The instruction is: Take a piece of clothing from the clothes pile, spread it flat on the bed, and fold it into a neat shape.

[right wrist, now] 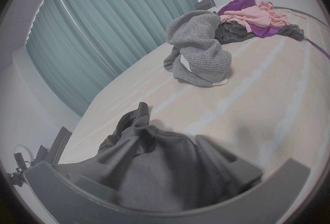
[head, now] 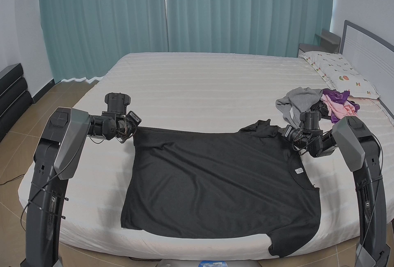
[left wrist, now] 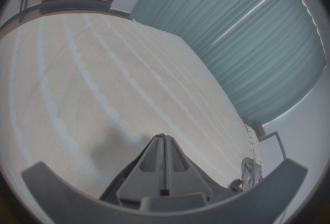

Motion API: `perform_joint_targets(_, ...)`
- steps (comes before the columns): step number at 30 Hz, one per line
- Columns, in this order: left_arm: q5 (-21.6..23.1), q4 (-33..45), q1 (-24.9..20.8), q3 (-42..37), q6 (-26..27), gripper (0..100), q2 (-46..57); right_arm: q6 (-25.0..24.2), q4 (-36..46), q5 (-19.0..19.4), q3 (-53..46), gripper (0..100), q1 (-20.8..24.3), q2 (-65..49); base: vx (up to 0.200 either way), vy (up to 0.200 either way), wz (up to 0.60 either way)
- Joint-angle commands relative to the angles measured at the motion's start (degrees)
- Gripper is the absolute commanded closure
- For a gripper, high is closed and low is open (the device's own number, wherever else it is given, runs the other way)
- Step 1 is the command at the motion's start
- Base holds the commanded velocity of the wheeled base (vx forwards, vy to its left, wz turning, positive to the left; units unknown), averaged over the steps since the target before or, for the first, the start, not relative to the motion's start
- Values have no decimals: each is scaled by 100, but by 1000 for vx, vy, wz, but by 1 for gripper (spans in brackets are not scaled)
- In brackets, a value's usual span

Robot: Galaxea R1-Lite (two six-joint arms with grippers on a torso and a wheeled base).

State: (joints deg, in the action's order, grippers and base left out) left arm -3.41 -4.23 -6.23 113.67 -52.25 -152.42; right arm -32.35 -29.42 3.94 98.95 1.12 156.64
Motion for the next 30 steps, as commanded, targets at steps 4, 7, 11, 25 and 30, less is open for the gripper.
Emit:
perform_joint_targets(4, -1, 1, -1, -11, 4, 100, 19, -8, -64, -69, 221, 100, 2, 262, 0, 0, 0)
perform_joint_targets(7, -10, -16, -1, -2, 57, 100, -16, -52, -196, -121, 265, 100, -15, 227, 0, 0, 0)
perform_joint_targets(11, -45, -8, 8, 42, 66, 100, -33, -245, -469, -385, 511, 100, -59, 245, 0, 0, 0)
perform_joint_targets(25, -37, -43, 16, 93, 57, 100, -69, -535, -425, -367, 379, 0, -59, -46, 0, 0, 0)
perform_joint_targets(30, -37, -8, 8, 77, 57, 100, -77, -526, -416, -25, -95, 0, 152, -380, 0, 0, 0)
